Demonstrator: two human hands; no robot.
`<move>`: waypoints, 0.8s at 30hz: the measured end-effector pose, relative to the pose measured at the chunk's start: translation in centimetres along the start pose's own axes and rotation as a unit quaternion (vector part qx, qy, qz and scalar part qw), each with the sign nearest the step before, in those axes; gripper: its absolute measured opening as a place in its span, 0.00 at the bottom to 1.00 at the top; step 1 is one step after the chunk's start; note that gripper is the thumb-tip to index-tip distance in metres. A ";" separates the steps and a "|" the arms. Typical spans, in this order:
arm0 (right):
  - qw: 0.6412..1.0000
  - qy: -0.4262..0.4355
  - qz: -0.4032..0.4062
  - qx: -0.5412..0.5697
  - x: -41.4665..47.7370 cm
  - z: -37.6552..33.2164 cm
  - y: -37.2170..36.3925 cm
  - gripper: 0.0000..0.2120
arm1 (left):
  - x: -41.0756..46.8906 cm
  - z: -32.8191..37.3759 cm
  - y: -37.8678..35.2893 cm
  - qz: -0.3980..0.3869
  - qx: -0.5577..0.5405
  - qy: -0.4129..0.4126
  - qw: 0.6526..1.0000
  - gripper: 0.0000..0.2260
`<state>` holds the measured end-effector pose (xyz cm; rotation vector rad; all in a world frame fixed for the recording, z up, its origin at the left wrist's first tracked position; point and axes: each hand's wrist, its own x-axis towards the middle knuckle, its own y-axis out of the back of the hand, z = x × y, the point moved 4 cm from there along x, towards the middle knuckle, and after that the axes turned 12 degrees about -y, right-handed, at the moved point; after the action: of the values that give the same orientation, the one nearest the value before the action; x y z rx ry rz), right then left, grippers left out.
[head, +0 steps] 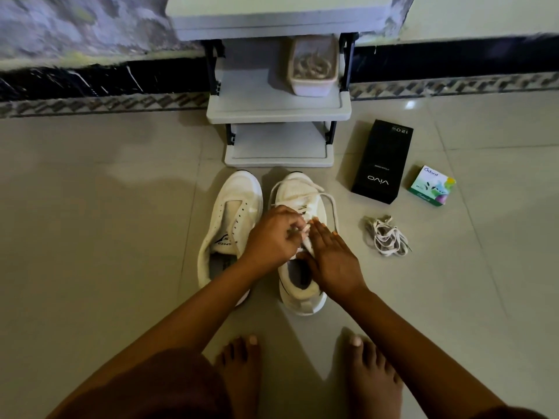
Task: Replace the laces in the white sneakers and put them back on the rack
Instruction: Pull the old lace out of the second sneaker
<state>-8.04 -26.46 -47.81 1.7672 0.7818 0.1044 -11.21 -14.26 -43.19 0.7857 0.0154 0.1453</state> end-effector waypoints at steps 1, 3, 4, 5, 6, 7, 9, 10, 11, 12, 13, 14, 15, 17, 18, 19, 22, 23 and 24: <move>1.000 0.002 0.000 0.003 0.0 0.1 -0.1 0.44 | 0.0 -0.2 -0.1 -0.022 0.020 -0.005 1.000 0.09; 1.000 0.004 0.003 0.001 0.0 0.0 -0.1 0.43 | -0.3 -0.5 -0.1 -0.058 0.097 -0.023 0.993 0.13; 1.000 0.004 0.006 -0.001 0.0 0.0 0.0 0.42 | -0.5 -0.5 -0.1 -0.054 0.130 -0.034 0.989 0.13; 1.000 0.003 0.006 -0.001 0.0 0.1 0.1 0.40 | -0.7 -0.4 0.0 -0.039 0.152 -0.043 0.987 0.12; 1.000 0.002 0.003 -0.003 -0.1 0.1 0.0 0.38 | -0.8 -0.3 0.0 -0.018 0.162 -0.049 0.985 0.11; 1.000 0.001 -0.001 -0.006 -0.1 0.0 0.1 0.37 | -0.9 -0.2 0.0 -0.001 0.166 -0.050 0.985 0.11; 1.000 0.001 -0.005 -0.010 -0.1 -0.1 0.1 0.37 | -0.6 0.1 0.1 0.005 0.153 -0.043 0.987 0.09; 1.000 0.000 -0.002 -0.007 -0.1 -0.1 0.1 0.37 | -0.2 0.5 0.3 0.000 0.125 -0.038 0.991 0.08; 1.000 0.000 0.002 0.000 -0.1 0.0 0.1 0.37 | 0.2 0.9 0.5 -0.002 0.085 -0.037 0.996 0.07; 1.000 0.000 0.007 0.009 -0.1 0.0 0.1 0.37 | 0.5 1.5 0.8 0.003 0.045 -0.040 0.998 0.06; 1.000 -0.002 0.008 0.014 -0.1 0.1 0.1 0.37 | 0.7 2.1 0.9 0.006 0.016 -0.042 0.999 0.05; 1.000 -0.002 0.007 0.017 -0.1 0.1 0.1 0.37 | 0.6 2.4 1.1 0.005 -0.001 -0.038 0.999 0.05; 1.000 -0.003 0.009 0.020 -0.1 0.1 0.1 0.37 | 0.5 2.5 1.1 0.003 -0.008 -0.035 0.999 0.06; 0.999 -0.003 0.018 0.041 -0.2 -0.1 0.2 0.37 | 0.2 2.1 1.0 -0.016 0.014 -0.032 0.999 0.09; 0.999 -0.004 0.020 0.050 -0.2 0.0 0.2 0.35 | 0.1 1.6 0.9 -0.040 0.044 -0.027 0.998 0.13; 0.998 -0.006 0.021 0.052 -0.3 0.0 0.2 0.33 | 0.0 1.0 0.8 -0.067 0.075 -0.018 0.995 0.15; 0.998 -0.004 0.021 0.051 -0.3 -0.1 0.3 0.33 | -0.3 0.0 0.5 -0.091 0.123 -0.002 0.988 0.15; 0.999 -0.004 0.019 0.046 -0.4 -0.1 0.3 0.33 | -0.4 0.0 0.4 -0.079 0.134 -0.007 0.988 0.14; 0.999 -0.003 0.018 0.042 -0.4 -0.1 0.4 0.33 | -0.4 0.1 0.3 -0.068 0.148 -0.015 0.986 0.12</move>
<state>-8.19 -26.61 -47.33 1.8605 0.7591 0.0914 -11.61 -14.16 -42.91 1.0810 0.0634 -0.0003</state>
